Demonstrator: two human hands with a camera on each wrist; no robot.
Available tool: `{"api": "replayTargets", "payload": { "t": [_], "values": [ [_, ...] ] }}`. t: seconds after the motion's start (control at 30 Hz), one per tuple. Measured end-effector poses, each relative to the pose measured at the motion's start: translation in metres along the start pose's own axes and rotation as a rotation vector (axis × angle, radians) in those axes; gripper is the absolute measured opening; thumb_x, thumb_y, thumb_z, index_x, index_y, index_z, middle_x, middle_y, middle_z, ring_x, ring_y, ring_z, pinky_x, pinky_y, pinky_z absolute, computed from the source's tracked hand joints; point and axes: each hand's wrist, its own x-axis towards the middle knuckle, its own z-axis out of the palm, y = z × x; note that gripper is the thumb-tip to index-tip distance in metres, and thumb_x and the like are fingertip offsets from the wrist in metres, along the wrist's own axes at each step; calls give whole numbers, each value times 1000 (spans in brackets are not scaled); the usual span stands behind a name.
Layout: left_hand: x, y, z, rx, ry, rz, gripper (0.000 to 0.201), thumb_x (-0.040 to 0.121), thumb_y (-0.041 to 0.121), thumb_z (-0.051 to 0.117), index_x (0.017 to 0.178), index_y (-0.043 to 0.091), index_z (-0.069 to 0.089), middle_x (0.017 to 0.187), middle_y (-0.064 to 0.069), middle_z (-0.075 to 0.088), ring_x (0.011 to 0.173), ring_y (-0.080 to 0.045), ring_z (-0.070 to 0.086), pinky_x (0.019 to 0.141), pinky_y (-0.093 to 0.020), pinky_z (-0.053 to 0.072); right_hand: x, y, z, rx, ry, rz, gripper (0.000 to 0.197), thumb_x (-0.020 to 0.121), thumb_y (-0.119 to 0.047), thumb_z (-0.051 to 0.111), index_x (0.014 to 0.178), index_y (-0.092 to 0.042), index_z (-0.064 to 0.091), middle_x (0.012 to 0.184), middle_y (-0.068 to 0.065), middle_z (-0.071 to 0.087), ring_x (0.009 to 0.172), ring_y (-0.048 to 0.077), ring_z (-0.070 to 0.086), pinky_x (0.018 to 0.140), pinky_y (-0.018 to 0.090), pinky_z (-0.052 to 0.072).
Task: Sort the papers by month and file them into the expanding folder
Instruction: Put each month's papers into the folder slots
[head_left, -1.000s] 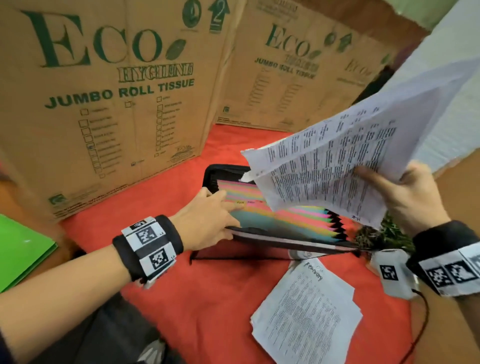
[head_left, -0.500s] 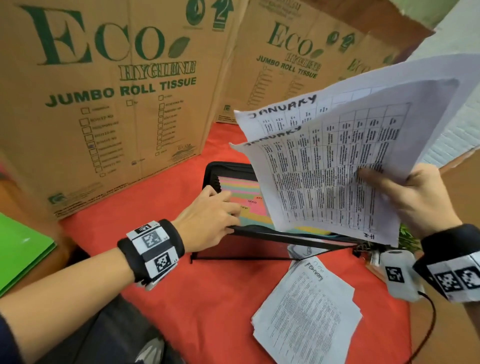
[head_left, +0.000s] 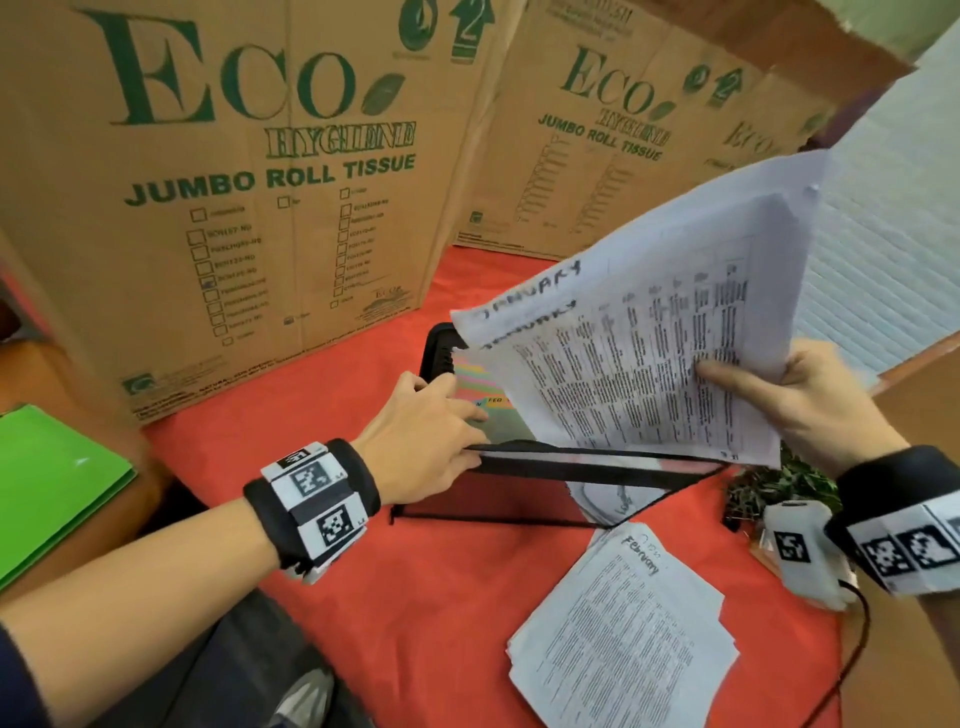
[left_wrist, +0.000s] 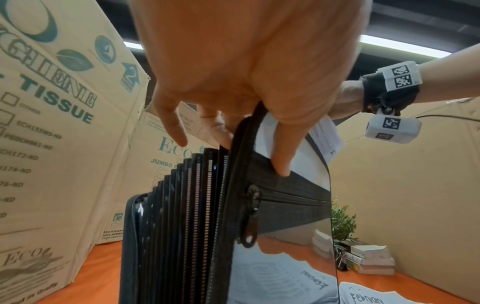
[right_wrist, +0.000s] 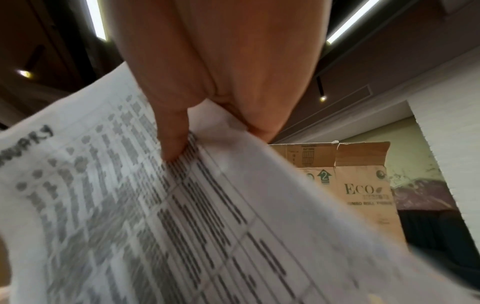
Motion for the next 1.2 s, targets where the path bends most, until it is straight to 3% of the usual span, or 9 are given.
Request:
{"api": "replayTargets", "payload": {
  "t": [0.07,0.13,0.27,0.33,0.47,0.7,0.87,1.1,1.2],
  "values": [
    [-1,-1,1,-25,-15,-14,20,86,46,61,98,36,74,107,14,67,91,-20,52,67,-36,34,8,14,-4,-218,-77,-20,47,83,-47,70,93,-1,71,89,12,74,84,20,71,76,44,54],
    [-2,-2,3,-43,-18,-17,18,86,44,64,100,35,73,97,10,62,86,-20,52,62,-33,33,14,25,0,-419,-126,-46,55,83,-59,63,89,-6,71,85,17,69,75,7,58,72,43,49],
    [-4,-2,5,-198,19,-33,15,86,35,69,96,24,73,105,-3,51,82,-21,50,58,-35,44,22,47,12,-599,-163,-90,49,89,-56,49,84,-11,67,74,7,68,63,13,56,68,42,52],
    [-5,-1,5,-246,42,-40,15,87,33,69,95,21,74,109,-6,48,80,-17,44,60,-34,46,25,53,18,-636,-184,-99,36,91,-47,54,79,-15,66,65,0,64,65,22,59,63,41,51],
    [-5,-2,7,-248,56,-28,17,87,33,69,96,20,75,113,-5,44,76,-9,29,60,-31,42,31,52,37,-654,-262,-140,6,88,-24,68,82,-24,68,67,-6,65,65,14,60,63,35,47],
    [-7,-2,7,-271,59,-43,9,85,31,71,92,25,74,124,-7,47,70,-11,30,60,-31,40,35,65,71,-596,-442,-16,18,80,-26,77,95,-27,67,89,-15,69,81,2,65,75,22,51],
    [-5,-2,5,-231,75,-28,7,81,30,75,86,26,74,120,0,52,83,-16,47,66,-31,37,32,72,83,-616,-580,57,13,88,-16,66,89,-26,74,79,-12,71,77,7,63,72,19,47],
    [6,6,1,-126,84,18,25,73,22,76,93,24,60,97,11,60,87,-16,52,74,-32,34,23,82,84,-425,-312,109,15,91,-12,59,104,-19,58,81,-3,70,76,17,67,71,27,49],
    [15,13,-6,-137,13,-41,41,72,26,77,107,23,55,97,11,59,92,-17,56,73,-31,28,13,84,76,-417,-290,125,6,95,-22,57,99,-24,61,72,-6,69,69,6,63,68,26,46]
  ]
}}
